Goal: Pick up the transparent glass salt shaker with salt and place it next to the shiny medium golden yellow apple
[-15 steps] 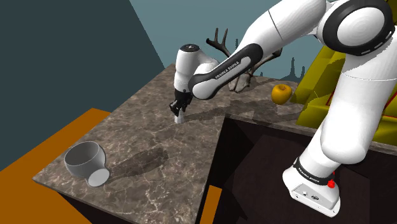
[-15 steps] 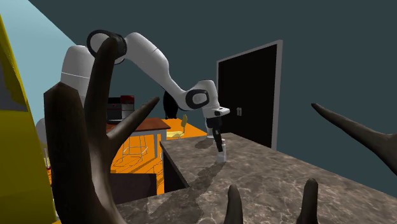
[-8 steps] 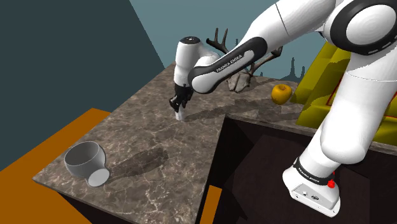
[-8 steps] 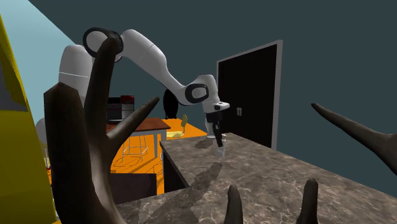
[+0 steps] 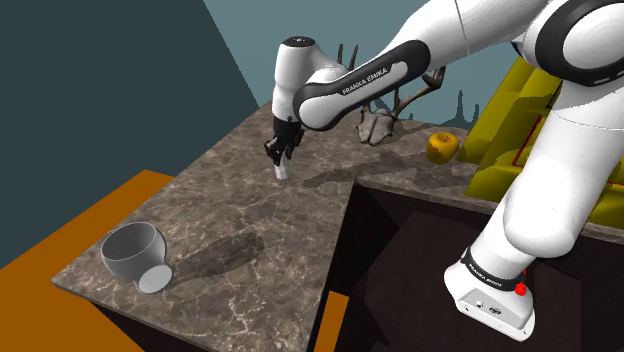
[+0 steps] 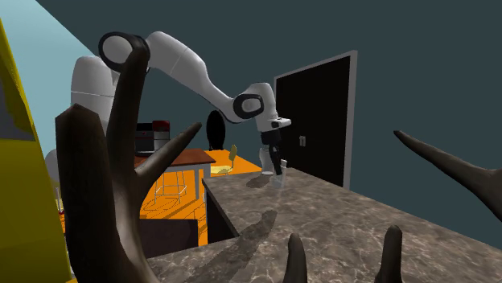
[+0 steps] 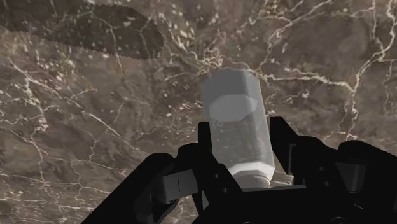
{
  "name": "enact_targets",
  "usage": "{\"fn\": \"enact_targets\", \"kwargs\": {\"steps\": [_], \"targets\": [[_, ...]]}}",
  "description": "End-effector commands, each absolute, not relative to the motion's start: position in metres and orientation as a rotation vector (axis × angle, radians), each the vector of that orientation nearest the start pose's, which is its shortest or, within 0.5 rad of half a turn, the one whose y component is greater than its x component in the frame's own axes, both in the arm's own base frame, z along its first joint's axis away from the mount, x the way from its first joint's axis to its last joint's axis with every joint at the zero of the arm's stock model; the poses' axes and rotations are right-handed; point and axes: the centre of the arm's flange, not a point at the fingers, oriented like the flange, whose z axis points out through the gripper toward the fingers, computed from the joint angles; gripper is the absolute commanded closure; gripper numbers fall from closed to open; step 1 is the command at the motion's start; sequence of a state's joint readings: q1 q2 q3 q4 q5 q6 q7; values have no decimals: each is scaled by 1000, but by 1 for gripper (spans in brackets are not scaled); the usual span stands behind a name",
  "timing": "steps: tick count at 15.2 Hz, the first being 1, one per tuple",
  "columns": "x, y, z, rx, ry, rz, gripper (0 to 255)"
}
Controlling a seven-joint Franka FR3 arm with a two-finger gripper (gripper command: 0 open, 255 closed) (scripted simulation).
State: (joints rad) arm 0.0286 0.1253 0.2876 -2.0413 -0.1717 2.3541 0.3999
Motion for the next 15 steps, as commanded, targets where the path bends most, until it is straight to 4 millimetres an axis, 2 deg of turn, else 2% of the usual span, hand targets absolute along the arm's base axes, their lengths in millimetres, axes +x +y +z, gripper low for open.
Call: {"fn": "enact_targets", "kwargs": {"steps": [1, 15], "targets": [[564, 179, 415, -3147, -32, -340, 255], [564, 179, 489, -3147, -32, -340, 255]]}}
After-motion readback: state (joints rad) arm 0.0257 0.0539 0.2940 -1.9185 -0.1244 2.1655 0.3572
